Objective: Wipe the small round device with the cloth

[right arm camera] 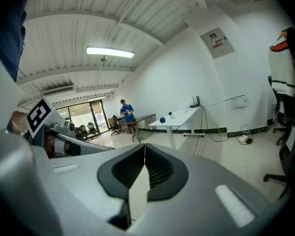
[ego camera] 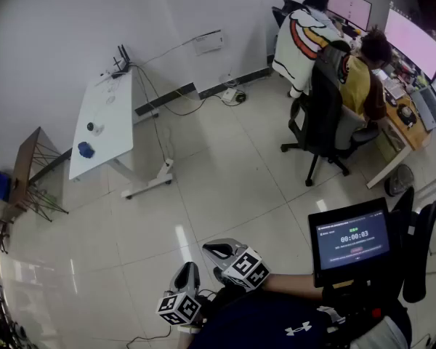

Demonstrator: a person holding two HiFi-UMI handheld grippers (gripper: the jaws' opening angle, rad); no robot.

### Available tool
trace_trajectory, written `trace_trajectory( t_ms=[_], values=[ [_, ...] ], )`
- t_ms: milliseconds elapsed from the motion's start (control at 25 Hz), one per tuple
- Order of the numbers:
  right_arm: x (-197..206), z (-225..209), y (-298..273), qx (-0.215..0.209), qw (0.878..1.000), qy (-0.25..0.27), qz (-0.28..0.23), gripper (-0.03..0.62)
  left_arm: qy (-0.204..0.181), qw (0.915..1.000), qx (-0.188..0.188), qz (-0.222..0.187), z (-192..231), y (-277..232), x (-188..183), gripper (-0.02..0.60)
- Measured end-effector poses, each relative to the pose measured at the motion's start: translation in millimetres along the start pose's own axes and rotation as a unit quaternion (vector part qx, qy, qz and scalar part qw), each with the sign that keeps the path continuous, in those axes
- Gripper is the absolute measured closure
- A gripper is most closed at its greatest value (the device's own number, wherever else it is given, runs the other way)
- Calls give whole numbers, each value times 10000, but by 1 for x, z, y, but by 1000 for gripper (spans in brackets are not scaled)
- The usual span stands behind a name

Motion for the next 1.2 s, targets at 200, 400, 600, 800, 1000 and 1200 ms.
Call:
trace_trajectory(
  t_ms=[200, 400, 600, 800, 1000, 1200],
  values=[
    [-5, -31, 1, 513, 9985, 50, -203, 582, -234, 9981, 560, 80, -8, -44, -13, 541],
    [-21, -75, -48, 600, 9982, -68, -43, 582, -229, 9980, 592, 69, 22, -89, -50, 541],
    [-36, -95, -105, 501, 9987, -34, 127, 582, 14, 9989, 459, 68, 71, -120, -79, 542],
    [-57, -113, -158, 465, 9985, 60, 273, 582, 133, 9989, 453, 39, 113, -147, -112, 541],
    [-81, -125, -208, 378, 9983, 283, 329, 582, 178, 9988, 449, -92, 150, -168, -143, 542],
    [-100, -135, -241, 218, 9984, 370, 375, 582, 247, 9989, 363, -152, 170, -181, -169, 542]
  ],
)
Point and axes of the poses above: the fingertips, and each gripper's own axes: y backward along the fingers, z to its left, x out of its underside, the point moved 5 cm from there along y, backward along the fingers, and after that the axes turned 14 degrees about -x, right-handed, at the moved point
